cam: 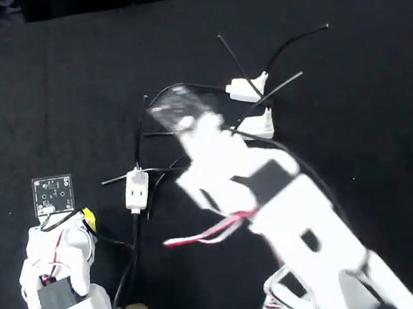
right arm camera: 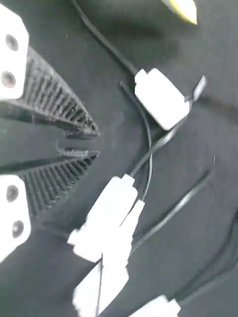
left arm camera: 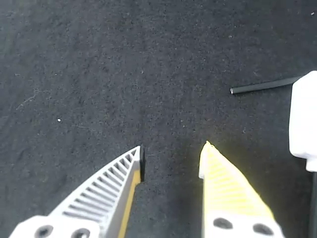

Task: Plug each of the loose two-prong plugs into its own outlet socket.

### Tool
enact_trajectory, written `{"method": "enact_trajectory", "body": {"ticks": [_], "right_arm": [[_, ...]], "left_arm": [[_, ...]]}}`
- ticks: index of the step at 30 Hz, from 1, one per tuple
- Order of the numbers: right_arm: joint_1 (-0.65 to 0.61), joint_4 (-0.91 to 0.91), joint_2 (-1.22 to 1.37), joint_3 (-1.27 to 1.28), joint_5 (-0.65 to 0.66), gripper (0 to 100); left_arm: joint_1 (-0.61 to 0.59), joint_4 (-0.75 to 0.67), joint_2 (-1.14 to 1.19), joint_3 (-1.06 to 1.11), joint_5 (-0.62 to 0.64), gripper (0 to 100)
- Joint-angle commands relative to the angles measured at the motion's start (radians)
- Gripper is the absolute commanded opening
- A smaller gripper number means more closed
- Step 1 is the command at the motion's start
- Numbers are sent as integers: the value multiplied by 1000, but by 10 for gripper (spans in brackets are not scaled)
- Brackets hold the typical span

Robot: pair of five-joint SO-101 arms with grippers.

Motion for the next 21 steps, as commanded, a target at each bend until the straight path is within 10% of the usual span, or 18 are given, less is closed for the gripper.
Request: {"method": "enact_trajectory", "body": {"ticks": [1, 12, 21], "right_arm": [[121, -43, -205, 142, -3, 25], [315, -328, -754, 743, 49, 25], [454, -158, -1110, 917, 114, 26]], "left_arm": [[13, -12, -2, 19, -6, 173], [54, -9, -2, 19, -14, 58], [199, 97, -2, 19, -14, 58]]}}
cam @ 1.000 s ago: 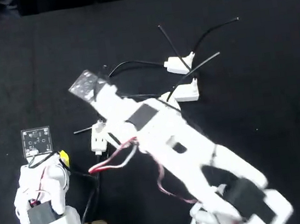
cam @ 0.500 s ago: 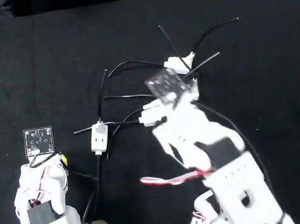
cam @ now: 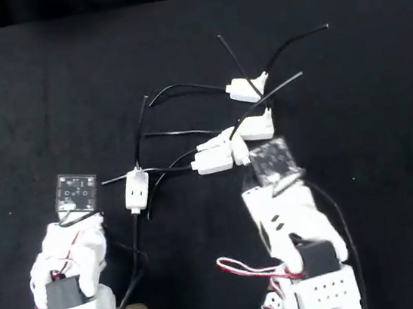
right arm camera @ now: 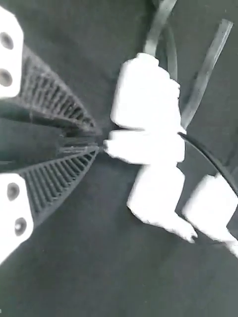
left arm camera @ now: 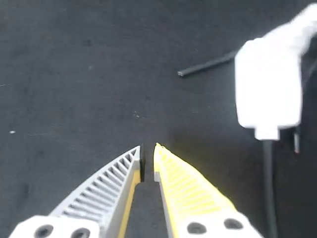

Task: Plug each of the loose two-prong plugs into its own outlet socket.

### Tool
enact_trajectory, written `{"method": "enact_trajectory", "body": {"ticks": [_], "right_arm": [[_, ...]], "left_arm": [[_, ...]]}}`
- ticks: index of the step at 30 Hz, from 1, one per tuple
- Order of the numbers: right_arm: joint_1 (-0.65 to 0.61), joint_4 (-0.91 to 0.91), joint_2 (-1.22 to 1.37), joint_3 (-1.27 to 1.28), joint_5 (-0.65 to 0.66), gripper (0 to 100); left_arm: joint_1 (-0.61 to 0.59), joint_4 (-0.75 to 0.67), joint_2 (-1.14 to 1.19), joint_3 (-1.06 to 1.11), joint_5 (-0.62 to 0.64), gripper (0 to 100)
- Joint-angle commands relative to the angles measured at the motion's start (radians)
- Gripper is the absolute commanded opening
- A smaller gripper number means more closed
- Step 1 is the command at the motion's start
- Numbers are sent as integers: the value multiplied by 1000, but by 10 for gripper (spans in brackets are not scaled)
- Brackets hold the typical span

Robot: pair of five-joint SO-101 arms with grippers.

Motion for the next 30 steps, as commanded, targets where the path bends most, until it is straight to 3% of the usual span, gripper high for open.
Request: {"method": "enact_trajectory", "body": {"ticks": [1, 16, 30], "right_arm": [[32, 60, -93, 5, -2, 26], [41, 325, -64, 12, -14, 26], [37, 325, -64, 12, -14, 25]], "left_arm": [[30, 18, -2, 18, -5, 58], [79, 89, -3, 18, -5, 58], [71, 87, -3, 18, -5, 58]]}}
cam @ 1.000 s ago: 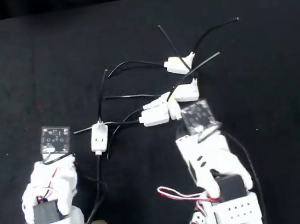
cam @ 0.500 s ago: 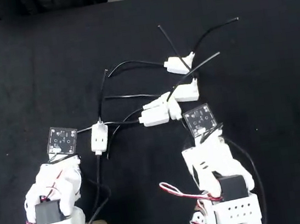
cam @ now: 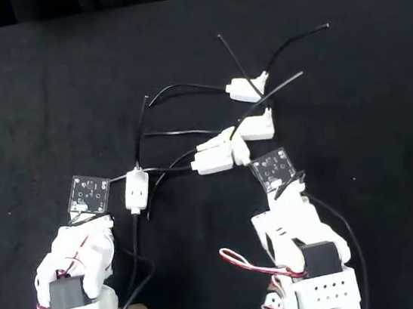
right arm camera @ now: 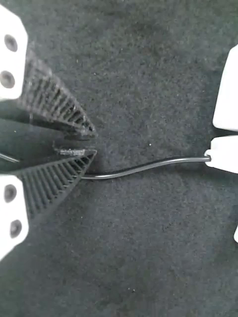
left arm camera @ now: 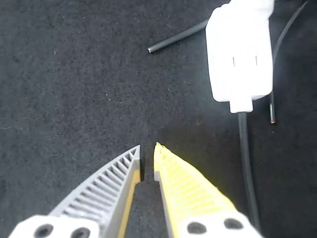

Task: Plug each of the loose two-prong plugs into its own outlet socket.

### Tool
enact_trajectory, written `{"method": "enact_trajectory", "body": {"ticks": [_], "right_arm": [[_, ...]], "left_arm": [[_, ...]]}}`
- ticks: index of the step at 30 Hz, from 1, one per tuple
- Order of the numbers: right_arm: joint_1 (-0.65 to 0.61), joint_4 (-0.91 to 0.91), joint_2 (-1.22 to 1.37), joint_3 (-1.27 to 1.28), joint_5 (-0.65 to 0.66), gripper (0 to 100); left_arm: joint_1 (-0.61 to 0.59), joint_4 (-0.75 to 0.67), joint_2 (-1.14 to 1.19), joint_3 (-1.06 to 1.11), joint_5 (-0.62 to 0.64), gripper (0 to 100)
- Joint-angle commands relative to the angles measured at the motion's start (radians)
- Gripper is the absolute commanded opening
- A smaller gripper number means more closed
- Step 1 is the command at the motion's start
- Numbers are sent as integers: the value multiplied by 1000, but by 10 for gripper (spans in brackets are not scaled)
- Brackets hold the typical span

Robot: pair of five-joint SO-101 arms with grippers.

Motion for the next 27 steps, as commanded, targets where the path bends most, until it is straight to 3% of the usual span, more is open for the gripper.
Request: {"method": "enact_trajectory", "body": {"ticks": [1, 22, 27], "right_arm": [[14, 6, -58, -2, -5, 25], [14, 6, -58, -2, -5, 25], [14, 6, -58, -2, -5, 25]], "left_arm": [[5, 3, -3, 18, -5, 58], [4, 3, -2, 19, -5, 57], [-45, -5, -2, 19, -5, 57]]}}
